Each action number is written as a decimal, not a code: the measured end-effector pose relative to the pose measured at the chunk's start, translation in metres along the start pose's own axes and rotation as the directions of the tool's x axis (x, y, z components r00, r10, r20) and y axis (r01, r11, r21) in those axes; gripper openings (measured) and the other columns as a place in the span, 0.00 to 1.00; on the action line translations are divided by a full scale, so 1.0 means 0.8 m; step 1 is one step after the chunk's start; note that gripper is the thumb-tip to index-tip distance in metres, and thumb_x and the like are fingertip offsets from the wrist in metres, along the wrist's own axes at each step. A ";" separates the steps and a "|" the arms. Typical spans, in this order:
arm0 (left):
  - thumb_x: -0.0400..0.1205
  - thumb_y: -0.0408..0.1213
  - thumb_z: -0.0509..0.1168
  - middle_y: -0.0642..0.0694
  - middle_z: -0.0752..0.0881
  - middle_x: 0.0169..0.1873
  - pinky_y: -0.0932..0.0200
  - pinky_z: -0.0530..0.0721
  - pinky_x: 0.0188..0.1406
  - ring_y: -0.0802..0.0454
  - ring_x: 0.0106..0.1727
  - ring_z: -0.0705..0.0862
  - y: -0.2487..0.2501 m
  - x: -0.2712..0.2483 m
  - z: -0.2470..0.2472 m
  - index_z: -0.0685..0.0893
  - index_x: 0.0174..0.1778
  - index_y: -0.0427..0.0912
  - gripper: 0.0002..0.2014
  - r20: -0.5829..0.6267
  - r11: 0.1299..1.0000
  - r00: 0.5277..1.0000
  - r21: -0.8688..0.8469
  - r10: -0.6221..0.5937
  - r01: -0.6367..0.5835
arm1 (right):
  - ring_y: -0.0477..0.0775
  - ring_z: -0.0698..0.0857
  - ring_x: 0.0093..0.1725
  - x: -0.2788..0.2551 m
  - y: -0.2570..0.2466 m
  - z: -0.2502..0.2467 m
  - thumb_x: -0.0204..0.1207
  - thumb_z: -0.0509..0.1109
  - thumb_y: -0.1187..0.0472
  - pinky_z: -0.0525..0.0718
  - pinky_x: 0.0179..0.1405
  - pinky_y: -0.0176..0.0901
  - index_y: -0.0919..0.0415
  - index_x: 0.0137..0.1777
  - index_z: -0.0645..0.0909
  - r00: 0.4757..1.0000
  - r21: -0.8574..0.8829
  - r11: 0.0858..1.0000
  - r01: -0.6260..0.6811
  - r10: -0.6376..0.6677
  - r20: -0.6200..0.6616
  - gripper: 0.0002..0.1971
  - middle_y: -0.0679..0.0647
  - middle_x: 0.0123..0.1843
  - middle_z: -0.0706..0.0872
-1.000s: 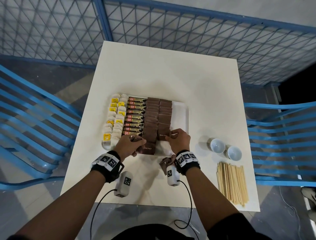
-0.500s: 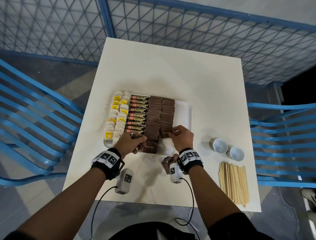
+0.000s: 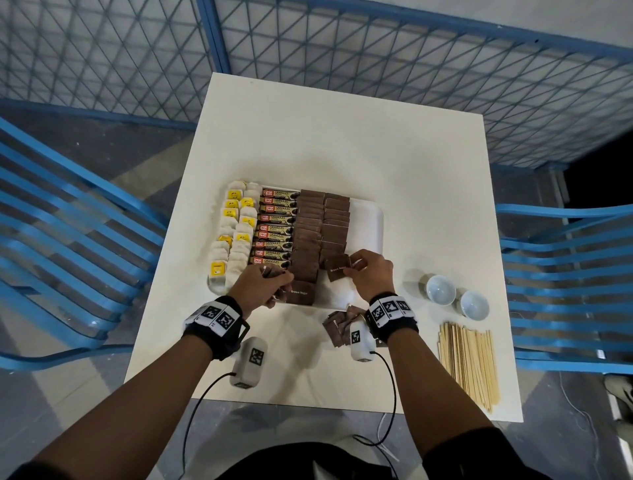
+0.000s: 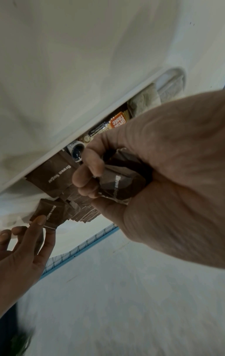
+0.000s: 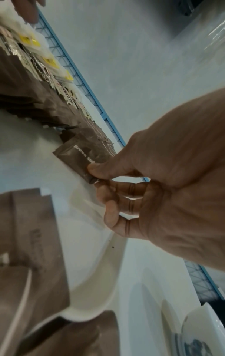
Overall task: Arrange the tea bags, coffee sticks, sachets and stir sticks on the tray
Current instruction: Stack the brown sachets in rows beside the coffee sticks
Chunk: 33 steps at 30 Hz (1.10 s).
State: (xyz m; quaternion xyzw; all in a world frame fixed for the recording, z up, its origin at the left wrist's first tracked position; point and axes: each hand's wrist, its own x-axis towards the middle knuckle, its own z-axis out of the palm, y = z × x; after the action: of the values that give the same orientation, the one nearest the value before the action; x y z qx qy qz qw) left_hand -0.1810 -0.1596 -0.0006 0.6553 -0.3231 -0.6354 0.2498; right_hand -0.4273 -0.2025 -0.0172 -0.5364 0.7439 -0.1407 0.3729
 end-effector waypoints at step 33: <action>0.86 0.16 0.59 0.29 0.90 0.54 0.39 0.92 0.53 0.35 0.56 0.92 -0.003 -0.001 0.002 0.81 0.65 0.29 0.14 0.168 0.987 0.986 -0.157 0.011 0.016 | 0.52 0.85 0.53 -0.007 0.000 0.023 0.68 0.84 0.51 0.69 0.39 0.25 0.52 0.45 0.83 0.994 0.123 0.989 -0.078 0.086 -0.064 0.14 0.44 0.34 0.87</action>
State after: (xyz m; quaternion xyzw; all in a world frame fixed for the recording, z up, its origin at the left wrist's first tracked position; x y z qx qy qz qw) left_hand -0.1824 -0.1574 -0.0019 0.5779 -0.2909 -0.7124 0.2720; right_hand -0.4136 -0.1938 -0.0275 -0.4769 0.7678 -0.1883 0.3842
